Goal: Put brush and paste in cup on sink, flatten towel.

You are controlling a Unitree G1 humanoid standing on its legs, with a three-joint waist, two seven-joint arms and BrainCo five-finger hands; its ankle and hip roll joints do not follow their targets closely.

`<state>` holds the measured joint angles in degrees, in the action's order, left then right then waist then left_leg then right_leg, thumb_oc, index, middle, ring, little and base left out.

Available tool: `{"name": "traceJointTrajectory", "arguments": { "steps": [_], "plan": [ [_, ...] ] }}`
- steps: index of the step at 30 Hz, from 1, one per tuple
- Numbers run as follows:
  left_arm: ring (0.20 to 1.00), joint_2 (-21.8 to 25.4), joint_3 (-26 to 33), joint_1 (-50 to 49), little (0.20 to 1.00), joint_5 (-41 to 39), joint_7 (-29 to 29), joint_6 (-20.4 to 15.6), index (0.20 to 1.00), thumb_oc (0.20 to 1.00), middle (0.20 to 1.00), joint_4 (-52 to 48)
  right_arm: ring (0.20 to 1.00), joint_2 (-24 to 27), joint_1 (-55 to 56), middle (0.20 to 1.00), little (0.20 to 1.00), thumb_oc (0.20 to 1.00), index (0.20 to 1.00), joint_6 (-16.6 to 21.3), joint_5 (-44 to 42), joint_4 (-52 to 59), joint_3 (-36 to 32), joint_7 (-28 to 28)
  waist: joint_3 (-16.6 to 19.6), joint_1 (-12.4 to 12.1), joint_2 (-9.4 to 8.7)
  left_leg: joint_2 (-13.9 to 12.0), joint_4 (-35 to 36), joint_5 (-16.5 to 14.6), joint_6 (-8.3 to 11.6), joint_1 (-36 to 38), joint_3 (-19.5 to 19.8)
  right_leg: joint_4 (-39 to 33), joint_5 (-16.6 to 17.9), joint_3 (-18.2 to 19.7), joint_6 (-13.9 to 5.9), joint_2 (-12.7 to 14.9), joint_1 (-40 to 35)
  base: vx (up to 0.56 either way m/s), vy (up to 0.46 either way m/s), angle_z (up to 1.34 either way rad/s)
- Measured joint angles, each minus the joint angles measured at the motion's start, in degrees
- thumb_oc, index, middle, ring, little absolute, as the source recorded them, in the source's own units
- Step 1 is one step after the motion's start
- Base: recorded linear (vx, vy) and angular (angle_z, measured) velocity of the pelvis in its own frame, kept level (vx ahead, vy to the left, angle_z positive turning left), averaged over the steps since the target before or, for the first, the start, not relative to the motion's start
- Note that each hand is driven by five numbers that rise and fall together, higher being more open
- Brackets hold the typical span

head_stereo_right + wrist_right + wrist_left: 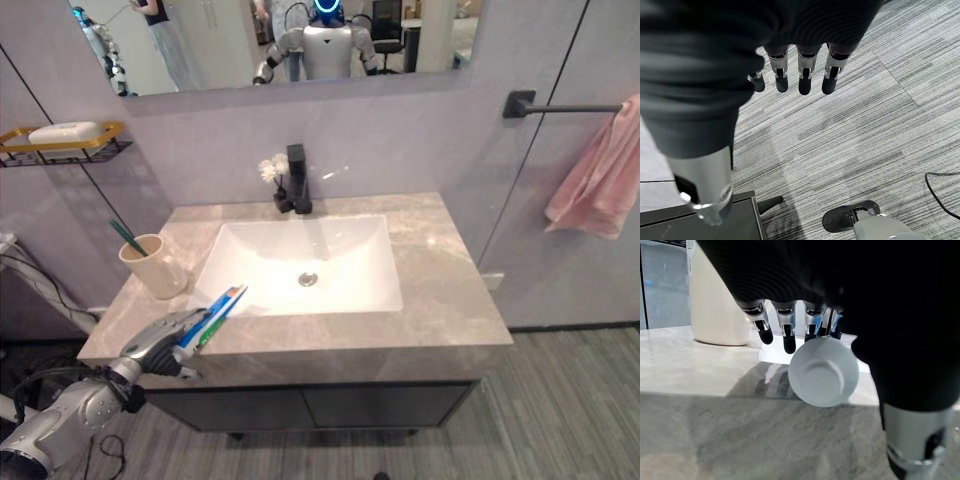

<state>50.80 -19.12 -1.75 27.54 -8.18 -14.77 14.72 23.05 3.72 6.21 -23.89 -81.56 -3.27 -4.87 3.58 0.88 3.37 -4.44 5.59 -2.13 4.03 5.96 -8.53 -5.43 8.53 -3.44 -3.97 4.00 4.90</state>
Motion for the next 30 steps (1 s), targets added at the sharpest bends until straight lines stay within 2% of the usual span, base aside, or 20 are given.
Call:
{"name": "traceJointTrajectory", "arguments": {
  "steps": [3, 4, 5, 6, 8, 9, 26, 27, 28, 30],
  "plan": [
    [1.000, 0.0, 0.0, 0.0, 1.000, 0.0, 0.0, 0.0, 1.000, 1.000, 1.000, 0.0, 1.000, 0.0, 0.0, 1.000, 1.000, 1.000, 1.000, 0.0, 0.0, 0.0, 0.0, 0.0, -0.1, 0.0, -0.08, 0.0, 0.0, 0.0, -0.03, 0.0, 0.0, 0.0, 0.0, 0.0, 0.01, 0.0, 0.0, 0.00, 0.000, 0.00],
    [0.627, 0.0, 0.0, 0.0, 0.627, 0.0, 0.0, 0.0, 0.627, 0.627, 0.627, 0.0, 1.000, 0.0, 0.1, 1.000, 1.000, 1.000, 1.000, 0.0, 0.0, 0.0, 0.0, 0.0, -0.1, 0.0, -0.13, 0.0, 0.0, 0.0, -0.03, 0.0, 0.0, 0.0, 0.0, 0.0, 0.02, 0.0, 0.0, 0.00, 0.000, 0.00],
    [0.548, 0.0, 0.0, 0.0, 0.548, 0.0, 0.1, 0.0, 0.548, 0.548, 0.548, 0.0, 1.000, 0.0, 0.1, 1.000, 1.000, 1.000, 1.000, 0.0, 0.1, 0.0, 0.0, 0.0, -0.1, 0.0, -0.15, 0.0, 0.0, 0.0, -0.03, 0.0, 0.0, 0.0, 0.0, 0.0, 0.02, 0.0, 0.0, 0.00, 0.000, 0.00],
    [0.507, 0.0, -0.1, 0.0, 0.507, 0.0, 0.0, 0.0, 0.507, 0.507, 0.507, 0.0, 1.000, 0.0, 0.1, 1.000, 1.000, 1.000, 1.000, 0.0, 0.1, 0.0, 0.0, 0.0, -0.1, 0.0, -0.15, 0.0, 0.0, 0.0, -0.03, 0.0, 0.0, 0.0, 0.0, 0.0, 0.02, 0.0, 0.0, 0.00, 0.000, 0.00],
    [0.231, 0.0, 0.1, 0.5, 0.231, 0.0, -0.3, 0.0, 0.231, 0.231, 0.231, -0.1, 1.000, 0.0, 0.1, 1.000, 1.000, 1.000, 1.000, 0.0, 0.2, -0.1, 0.0, 0.0, -0.2, 0.0, -0.25, 0.0, 0.0, 0.0, -0.03, 0.1, 0.0, 0.0, 0.0, 0.0, 0.02, 0.0, -0.1, 0.00, 0.000, 0.00],
    [0.200, 0.0, 0.2, 1.0, 0.200, 0.0, -0.3, 0.0, 0.200, 0.200, 0.200, -0.1, 1.000, 0.0, 0.1, 1.000, 1.000, 1.000, 1.000, 0.0, 0.3, -0.1, 0.0, 0.0, -0.1, 0.0, -0.22, 0.0, 0.0, 0.0, -0.03, 0.1, 0.0, 0.0, 0.0, 0.0, 0.02, 0.0, -0.1, 0.00, 0.000, 0.00],
    [0.216, -0.8, -1.2, 5.3, 0.216, 0.7, -2.0, 0.0, 0.216, 0.216, 0.216, 4.6, 1.000, 0.0, -0.1, 1.000, 1.000, 1.000, 1.000, -0.2, 1.7, -0.1, 0.2, -0.2, -0.2, 0.0, -0.25, 0.0, 0.0, 0.0, 0.00, 0.4, 0.0, 0.0, 0.0, 0.0, -0.01, 0.0, -0.4, 0.00, 0.000, 0.00],
    [0.288, -0.8, -1.3, 5.3, 0.288, 0.7, -2.0, 0.0, 0.288, 0.288, 0.288, 4.6, 1.000, 0.0, -0.2, 1.000, 1.000, 1.000, 1.000, -0.2, 1.7, -0.1, 0.2, -0.2, -0.3, 0.0, -0.28, 0.0, 0.0, 0.0, -0.01, 0.6, 0.0, 0.0, 0.0, 0.0, 0.00, 0.0, -0.6, 0.00, 0.000, 0.00],
    [0.545, -0.8, -1.3, 5.3, 0.545, 0.7, -2.1, 0.0, 0.545, 0.545, 0.545, 4.6, 1.000, 0.0, -0.2, 1.000, 1.000, 1.000, 1.000, -0.2, 1.7, -0.1, 0.2, -0.2, -0.5, 0.0, -0.31, 0.0, 0.0, -0.1, -0.01, 1.0, 0.0, 0.0, -0.1, 0.0, -0.03, 0.0, -1.0, 0.00, 0.000, 0.00],
    [0.683, -0.8, -1.3, 5.2, 0.683, 0.7, -2.1, 0.0, 0.683, 0.683, 0.683, 4.6, 1.000, 0.0, -0.3, 1.000, 1.000, 1.000, 1.000, -0.2, 1.7, -0.1, 0.2, -0.3, -0.6, -0.1, -0.38, 0.0, 0.0, -0.2, 0.06, 1.0, 0.0, 0.0, -0.2, 0.0, 0.06, 0.0, -1.0, 0.00, 0.000, 0.00]
  ]
}}
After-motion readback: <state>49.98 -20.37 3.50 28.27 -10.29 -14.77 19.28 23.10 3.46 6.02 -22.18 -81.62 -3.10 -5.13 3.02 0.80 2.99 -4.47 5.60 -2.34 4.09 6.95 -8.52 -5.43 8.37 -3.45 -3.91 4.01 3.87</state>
